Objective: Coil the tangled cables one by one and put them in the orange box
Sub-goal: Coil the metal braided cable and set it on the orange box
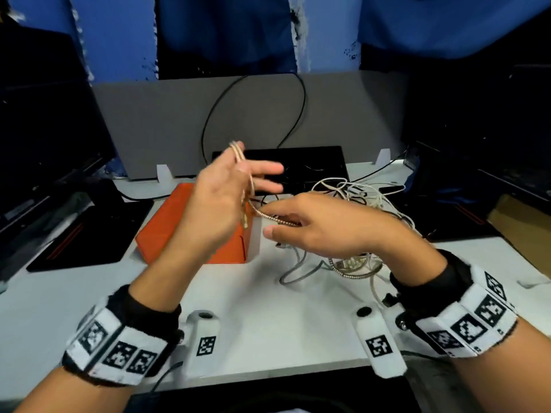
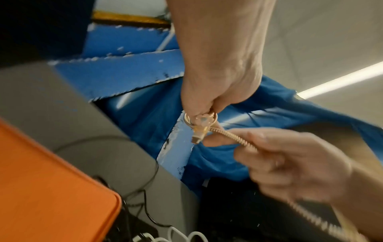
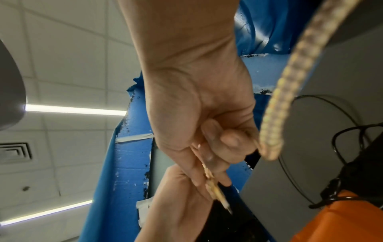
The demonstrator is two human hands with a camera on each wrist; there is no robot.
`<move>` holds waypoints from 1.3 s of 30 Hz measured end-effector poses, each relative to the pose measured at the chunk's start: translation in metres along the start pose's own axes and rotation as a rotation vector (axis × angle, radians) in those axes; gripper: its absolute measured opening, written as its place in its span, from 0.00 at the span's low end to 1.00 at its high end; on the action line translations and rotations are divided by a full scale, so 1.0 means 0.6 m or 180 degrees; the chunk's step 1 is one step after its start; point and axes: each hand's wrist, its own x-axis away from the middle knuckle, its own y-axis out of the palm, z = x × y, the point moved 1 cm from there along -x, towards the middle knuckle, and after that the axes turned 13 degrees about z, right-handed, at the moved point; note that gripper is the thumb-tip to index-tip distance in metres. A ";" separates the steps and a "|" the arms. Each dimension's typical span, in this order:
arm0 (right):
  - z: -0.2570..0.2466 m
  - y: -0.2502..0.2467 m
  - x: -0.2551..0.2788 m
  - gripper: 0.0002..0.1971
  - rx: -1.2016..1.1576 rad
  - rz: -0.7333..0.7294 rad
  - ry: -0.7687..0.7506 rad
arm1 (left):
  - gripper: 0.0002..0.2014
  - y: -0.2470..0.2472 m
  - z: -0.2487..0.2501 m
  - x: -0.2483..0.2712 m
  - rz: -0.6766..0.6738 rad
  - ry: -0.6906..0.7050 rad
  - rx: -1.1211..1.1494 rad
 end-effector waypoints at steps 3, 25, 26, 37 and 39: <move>0.000 -0.020 0.008 0.08 -0.0187 0.0256 0.0074 | 0.12 0.005 -0.005 0.013 -0.0697 0.0502 -0.1531; -0.006 -0.039 0.014 0.21 -0.0781 0.1700 -0.0190 | 0.16 0.011 0.037 0.036 -0.1703 -0.1646 0.1806; -0.005 -0.038 0.012 0.19 -0.0819 0.1845 -0.0156 | 0.15 0.016 0.044 0.035 -0.1374 -0.1575 0.2010; 0.005 -0.035 0.005 0.13 -0.0597 0.1993 0.0035 | 0.17 0.011 0.071 0.024 -0.0712 -0.1512 0.2651; 0.009 -0.027 0.004 0.14 -0.0386 0.1285 0.0211 | 0.15 -0.002 0.062 0.006 0.0034 -0.1534 0.3185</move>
